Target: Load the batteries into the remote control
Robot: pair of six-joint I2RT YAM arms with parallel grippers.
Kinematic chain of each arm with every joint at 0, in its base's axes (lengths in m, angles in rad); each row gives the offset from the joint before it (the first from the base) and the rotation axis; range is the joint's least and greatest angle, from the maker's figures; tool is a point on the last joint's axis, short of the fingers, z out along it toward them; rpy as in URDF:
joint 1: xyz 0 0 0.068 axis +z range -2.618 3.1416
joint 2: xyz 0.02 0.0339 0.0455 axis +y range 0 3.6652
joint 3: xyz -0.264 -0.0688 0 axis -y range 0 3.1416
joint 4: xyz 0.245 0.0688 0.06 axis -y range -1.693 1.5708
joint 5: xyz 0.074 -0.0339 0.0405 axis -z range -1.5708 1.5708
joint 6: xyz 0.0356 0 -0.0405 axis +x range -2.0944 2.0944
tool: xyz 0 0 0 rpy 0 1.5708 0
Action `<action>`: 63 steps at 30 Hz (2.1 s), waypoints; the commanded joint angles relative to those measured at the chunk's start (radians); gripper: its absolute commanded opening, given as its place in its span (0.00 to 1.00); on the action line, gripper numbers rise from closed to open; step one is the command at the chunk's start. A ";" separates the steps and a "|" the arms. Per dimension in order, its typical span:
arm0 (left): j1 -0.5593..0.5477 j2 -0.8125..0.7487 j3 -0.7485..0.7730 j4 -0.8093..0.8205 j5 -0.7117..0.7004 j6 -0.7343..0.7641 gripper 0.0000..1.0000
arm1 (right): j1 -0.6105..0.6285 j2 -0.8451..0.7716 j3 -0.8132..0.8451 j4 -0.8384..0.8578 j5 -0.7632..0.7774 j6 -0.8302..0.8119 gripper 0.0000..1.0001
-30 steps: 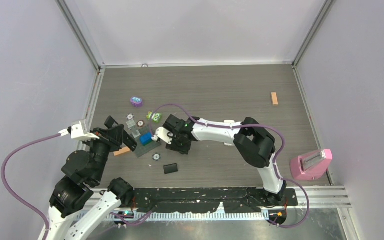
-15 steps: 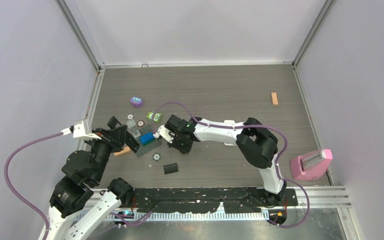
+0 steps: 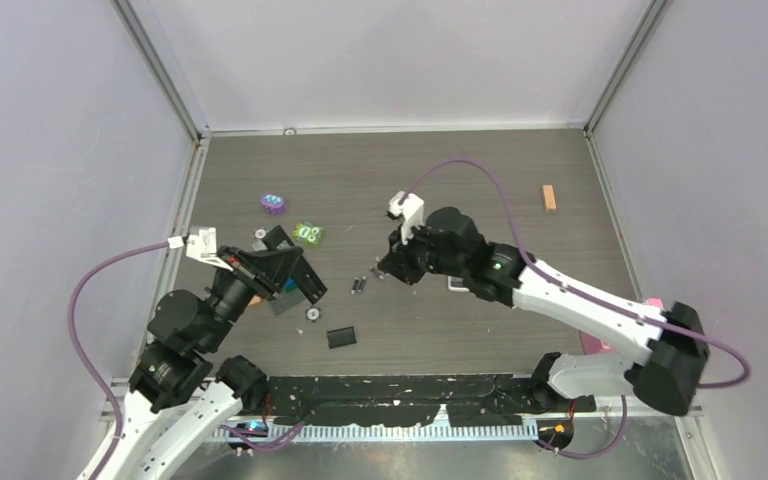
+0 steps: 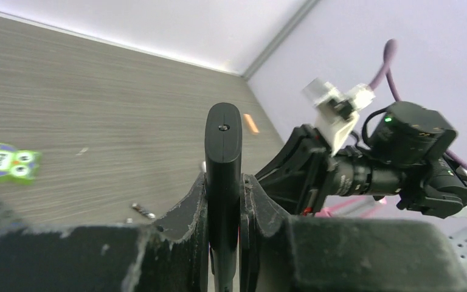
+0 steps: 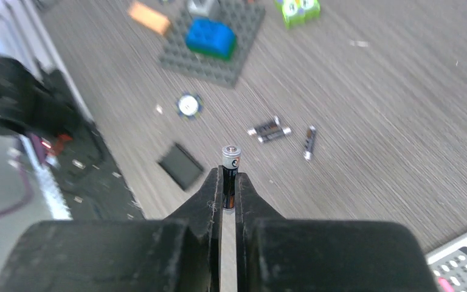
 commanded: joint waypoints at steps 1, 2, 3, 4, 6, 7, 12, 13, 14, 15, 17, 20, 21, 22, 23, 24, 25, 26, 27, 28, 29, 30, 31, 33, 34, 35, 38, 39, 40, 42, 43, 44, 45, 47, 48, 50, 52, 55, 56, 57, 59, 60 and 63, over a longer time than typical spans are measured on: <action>0.002 0.046 -0.061 0.277 0.157 -0.109 0.00 | 0.013 -0.196 -0.058 0.177 0.037 0.249 0.05; 0.002 0.057 -0.076 0.316 0.166 -0.130 0.00 | 0.016 -0.220 -0.060 0.195 0.038 0.273 0.06; 0.001 0.065 -0.088 0.352 0.172 -0.155 0.00 | 0.034 -0.260 -0.061 0.205 0.045 0.306 0.06; 0.002 0.076 -0.103 0.391 0.179 -0.178 0.00 | 0.053 -0.277 -0.058 0.217 0.057 0.314 0.06; 0.002 0.096 -0.130 0.463 0.192 -0.224 0.00 | 0.121 -0.308 -0.032 0.212 0.113 0.313 0.06; 0.001 0.105 -0.143 0.499 0.198 -0.248 0.00 | 0.170 -0.314 -0.003 0.206 0.163 0.306 0.06; 0.001 0.143 -0.180 0.638 0.245 -0.346 0.00 | 0.308 -0.286 0.087 0.188 0.320 0.296 0.07; 0.001 0.148 -0.180 0.641 0.250 -0.363 0.00 | 0.331 -0.277 0.108 0.186 0.332 0.295 0.07; 0.001 0.151 -0.182 0.650 0.256 -0.382 0.00 | 0.355 -0.258 0.127 0.182 0.358 0.285 0.08; 0.002 0.155 -0.189 0.666 0.264 -0.401 0.00 | 0.366 -0.246 0.139 0.176 0.374 0.274 0.08; 0.002 0.157 -0.198 0.685 0.268 -0.439 0.00 | 0.403 -0.208 0.176 0.131 0.430 0.231 0.09; 0.001 0.160 -0.199 0.688 0.273 -0.480 0.00 | 0.449 -0.152 0.225 0.101 0.496 0.170 0.10; 0.001 0.159 -0.199 0.687 0.274 -0.489 0.00 | 0.453 -0.144 0.232 0.089 0.502 0.164 0.10; 0.002 0.159 -0.199 0.687 0.276 -0.497 0.00 | 0.457 -0.133 0.242 0.086 0.516 0.155 0.10; 0.002 0.158 -0.197 0.685 0.278 -0.499 0.00 | 0.458 -0.129 0.244 0.084 0.525 0.151 0.10; 0.001 0.156 -0.196 0.681 0.281 -0.499 0.00 | 0.459 -0.124 0.249 0.084 0.531 0.144 0.10; 0.001 0.155 -0.192 0.674 0.283 -0.497 0.00 | 0.460 -0.121 0.249 0.083 0.542 0.138 0.10; 0.002 0.153 -0.187 0.663 0.287 -0.494 0.00 | 0.459 -0.122 0.250 0.083 0.547 0.134 0.10; 0.001 0.151 -0.183 0.651 0.287 -0.490 0.00 | 0.461 -0.122 0.251 0.079 0.560 0.126 0.10; 0.002 0.148 -0.178 0.638 0.288 -0.486 0.00 | 0.461 -0.122 0.252 0.077 0.563 0.121 0.10; 0.001 0.146 -0.176 0.631 0.288 -0.481 0.00 | 0.462 -0.121 0.253 0.070 0.567 0.112 0.10; 0.002 0.145 -0.176 0.626 0.290 -0.479 0.00 | 0.463 -0.121 0.253 0.066 0.568 0.107 0.10; 0.002 0.142 -0.176 0.622 0.288 -0.478 0.00 | 0.463 -0.120 0.253 0.060 0.567 0.098 0.10; 0.001 0.140 -0.177 0.621 0.289 -0.478 0.00 | 0.463 -0.120 0.245 0.057 0.561 0.089 0.10; 0.001 0.139 -0.179 0.619 0.290 -0.478 0.00 | 0.463 -0.120 0.244 0.059 0.557 0.087 0.10; 0.001 0.141 -0.179 0.619 0.290 -0.479 0.00 | 0.463 -0.118 0.241 0.059 0.543 0.079 0.10; 0.002 0.145 -0.178 0.621 0.292 -0.490 0.00 | 0.464 -0.106 0.239 0.054 0.534 0.073 0.11; 0.001 0.148 -0.179 0.623 0.291 -0.496 0.00 | 0.464 -0.101 0.241 0.052 0.529 0.068 0.11; 0.001 0.149 -0.178 0.625 0.290 -0.503 0.00 | 0.464 -0.098 0.243 0.047 0.518 0.067 0.11; 0.001 0.151 -0.180 0.632 0.286 -0.514 0.00 | 0.465 -0.089 0.248 0.034 0.503 0.066 0.11; 0.002 0.151 -0.181 0.634 0.283 -0.518 0.00 | 0.467 -0.086 0.251 0.032 0.498 0.062 0.12; 0.001 0.154 -0.182 0.643 0.281 -0.524 0.00 | 0.467 -0.086 0.250 0.028 0.491 0.062 0.12; 0.001 0.155 -0.187 0.659 0.284 -0.526 0.00 | 0.467 -0.087 0.245 0.027 0.489 0.061 0.13; 0.001 0.164 -0.188 0.686 0.299 -0.538 0.00 | 0.467 -0.087 0.239 0.024 0.478 0.054 0.15; 0.002 0.170 -0.184 0.686 0.305 -0.541 0.00 | 0.468 -0.088 0.237 0.017 0.477 0.052 0.16; 0.002 0.179 -0.182 0.693 0.314 -0.551 0.00 | 0.468 -0.088 0.238 0.005 0.474 0.048 0.17; 0.001 0.183 -0.182 0.703 0.311 -0.561 0.00 | 0.468 -0.089 0.239 -0.007 0.474 0.044 0.18; 0.002 0.182 -0.180 0.708 0.305 -0.566 0.00 | 0.468 -0.093 0.238 -0.032 0.483 0.041 0.18; 0.002 0.181 -0.178 0.707 0.303 -0.564 0.00 | 0.468 -0.097 0.237 -0.036 0.481 0.041 0.18; 0.001 0.180 -0.177 0.705 0.300 -0.560 0.00 | 0.468 -0.100 0.236 -0.043 0.476 0.044 0.18; 0.002 0.179 -0.175 0.705 0.300 -0.552 0.00 | 0.467 -0.103 0.237 -0.053 0.473 0.052 0.17; 0.002 0.179 -0.175 0.704 0.301 -0.549 0.00 | 0.468 -0.103 0.240 -0.057 0.473 0.057 0.17; 0.001 0.179 -0.176 0.705 0.304 -0.540 0.00 | 0.468 -0.092 0.256 -0.092 0.480 0.090 0.17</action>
